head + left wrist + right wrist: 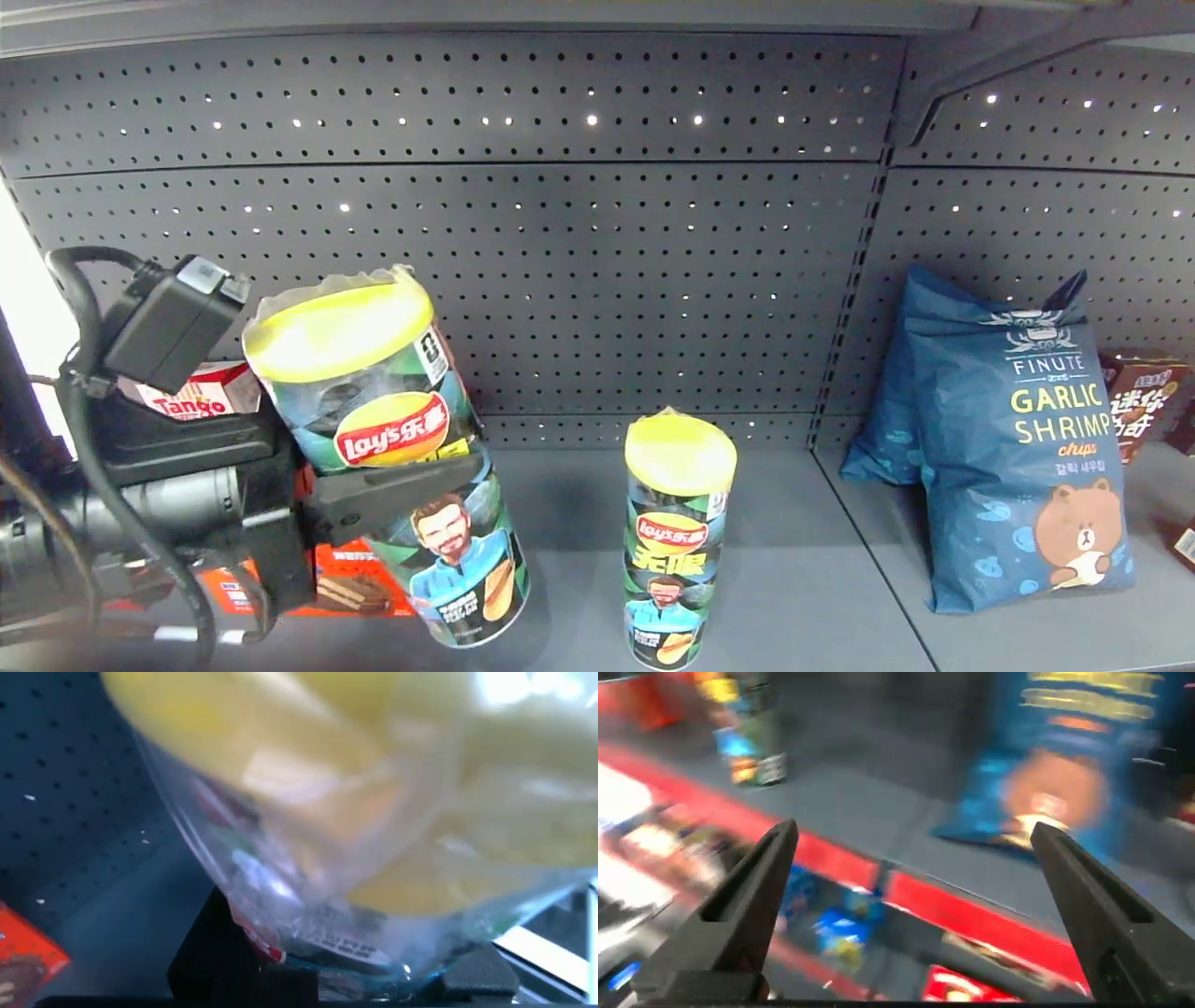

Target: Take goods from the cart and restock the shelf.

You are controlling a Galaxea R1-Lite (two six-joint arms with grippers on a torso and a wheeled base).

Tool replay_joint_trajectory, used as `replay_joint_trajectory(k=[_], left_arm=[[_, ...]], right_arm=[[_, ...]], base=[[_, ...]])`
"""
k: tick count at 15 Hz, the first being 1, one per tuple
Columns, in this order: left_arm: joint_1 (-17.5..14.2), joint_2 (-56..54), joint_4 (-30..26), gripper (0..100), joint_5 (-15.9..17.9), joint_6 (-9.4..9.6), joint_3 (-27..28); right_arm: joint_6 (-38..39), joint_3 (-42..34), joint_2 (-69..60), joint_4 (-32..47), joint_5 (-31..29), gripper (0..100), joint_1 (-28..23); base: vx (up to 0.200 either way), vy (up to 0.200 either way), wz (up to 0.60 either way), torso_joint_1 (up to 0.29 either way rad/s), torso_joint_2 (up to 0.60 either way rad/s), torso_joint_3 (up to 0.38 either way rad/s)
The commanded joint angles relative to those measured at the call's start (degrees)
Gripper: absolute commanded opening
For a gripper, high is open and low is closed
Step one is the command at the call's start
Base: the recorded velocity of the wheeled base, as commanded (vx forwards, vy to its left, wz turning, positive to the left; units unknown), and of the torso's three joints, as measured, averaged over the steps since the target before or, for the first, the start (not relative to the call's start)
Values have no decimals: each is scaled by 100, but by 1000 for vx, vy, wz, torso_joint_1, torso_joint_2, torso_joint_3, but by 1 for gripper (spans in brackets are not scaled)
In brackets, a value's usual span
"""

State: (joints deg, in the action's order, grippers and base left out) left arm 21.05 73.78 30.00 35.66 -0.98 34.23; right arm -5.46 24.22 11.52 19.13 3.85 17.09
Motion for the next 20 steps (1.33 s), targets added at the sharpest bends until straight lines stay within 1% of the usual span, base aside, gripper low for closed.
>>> replay_joint_trajectory(k=[1,2,3,4,5,6,7,8,9,11,14,17,20], left_arm=[[-145,655,155,0,29,89,198],[-145,910,225,0,152,177,233],[-154,1104,322,0,222,335,233],[-181,1236,357,0,240,440,251],[-216,1578,489,0,354,599,365],[-224,1824,683,0,407,678,453],[-233,2185,1008,0,424,783,611],[-233,2422,1210,0,424,783,717],[-233,2782,1403,0,442,783,1007],[-181,3064,1386,0,565,783,1323],[-110,3529,1394,0,565,792,1648],[4,3943,1386,0,565,801,2114],[118,4487,1377,0,574,792,2826]], right_arm=[[-25,39,-625,100,-209,100,-241],[-16,-5,-625,91,-236,100,-241],[-43,-40,-625,82,-289,100,-241],[-78,-49,-625,82,-315,100,-241],[-104,-128,-625,82,-359,100,-241],[-113,-172,-625,21,-359,100,-241],[-113,-251,-625,-5,-359,100,-241],[-113,-287,-625,-49,-359,100,-241],[-113,-366,-625,-181,-359,100,-241],[-122,-541,-625,-436,-368,100,-241],[-131,-708,-625,-612,-359,100,-241],[-166,-823,-625,-753,-359,100,-241],[-175,-1297,-625,-1491,-359,100,-241]], base=[[0,0,0,0,0,0],[0,0,0,0,0,0],[0,0,0,0,0,0],[0,0,0,0,0,0],[0,0,0,0,0,0],[0,0,0,0,0,0],[0,0,0,0,0,0],[0,0,0,0,0,0],[0,0,0,0,0,0],[0,0,0,0,0,0],[0,0,0,0,0,0],[0,0,0,0,0,0],[0,0,0,0,0,0]])
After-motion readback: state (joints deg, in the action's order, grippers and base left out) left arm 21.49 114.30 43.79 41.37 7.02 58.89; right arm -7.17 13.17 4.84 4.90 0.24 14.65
